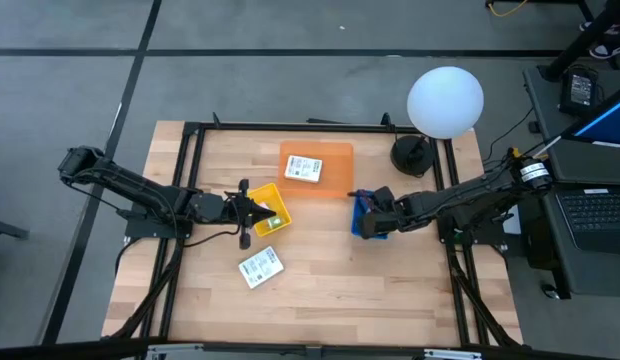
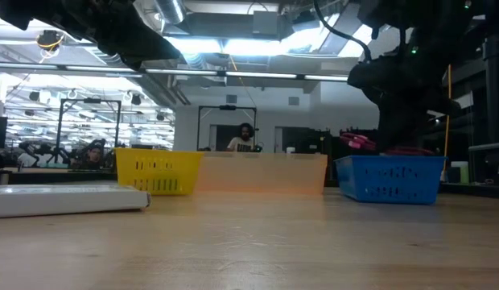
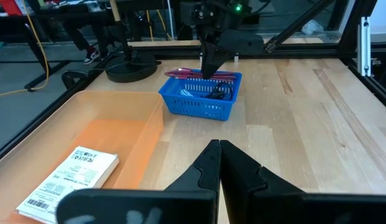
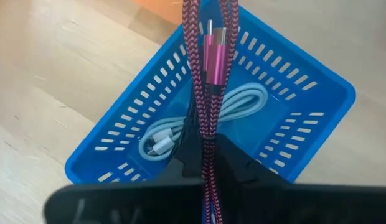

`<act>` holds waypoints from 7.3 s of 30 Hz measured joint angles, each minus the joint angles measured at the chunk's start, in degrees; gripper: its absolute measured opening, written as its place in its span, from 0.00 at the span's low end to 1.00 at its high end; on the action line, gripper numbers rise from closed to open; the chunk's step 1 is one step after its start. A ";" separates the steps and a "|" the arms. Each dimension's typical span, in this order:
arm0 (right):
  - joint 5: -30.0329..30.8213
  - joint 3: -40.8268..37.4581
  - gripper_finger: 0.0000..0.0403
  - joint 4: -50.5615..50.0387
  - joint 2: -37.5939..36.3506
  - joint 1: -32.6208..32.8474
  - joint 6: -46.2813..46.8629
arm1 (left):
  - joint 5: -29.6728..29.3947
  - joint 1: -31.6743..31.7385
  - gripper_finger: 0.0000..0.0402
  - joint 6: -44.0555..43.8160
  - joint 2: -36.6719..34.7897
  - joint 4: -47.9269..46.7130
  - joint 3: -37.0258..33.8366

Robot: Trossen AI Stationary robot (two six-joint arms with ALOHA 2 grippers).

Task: Pick and place items into bin
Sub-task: Put the pink charger cable into the blue bin, then put the card reader box into the orange bin

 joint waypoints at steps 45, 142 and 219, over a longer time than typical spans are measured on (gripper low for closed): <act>1.48 8.28 0.03 20.29 -0.04 5.13 -44.05 | 9.55 -1.47 0.01 0.01 0.00 -0.04 0.00; -11.78 17.66 0.32 53.00 27.04 6.23 -41.15 | 11.61 -23.16 0.01 -42.85 35.64 -55.81 26.79; -19.74 30.05 0.32 49.08 43.63 4.27 -23.06 | 7.47 -22.09 0.01 -40.49 39.43 -51.91 24.39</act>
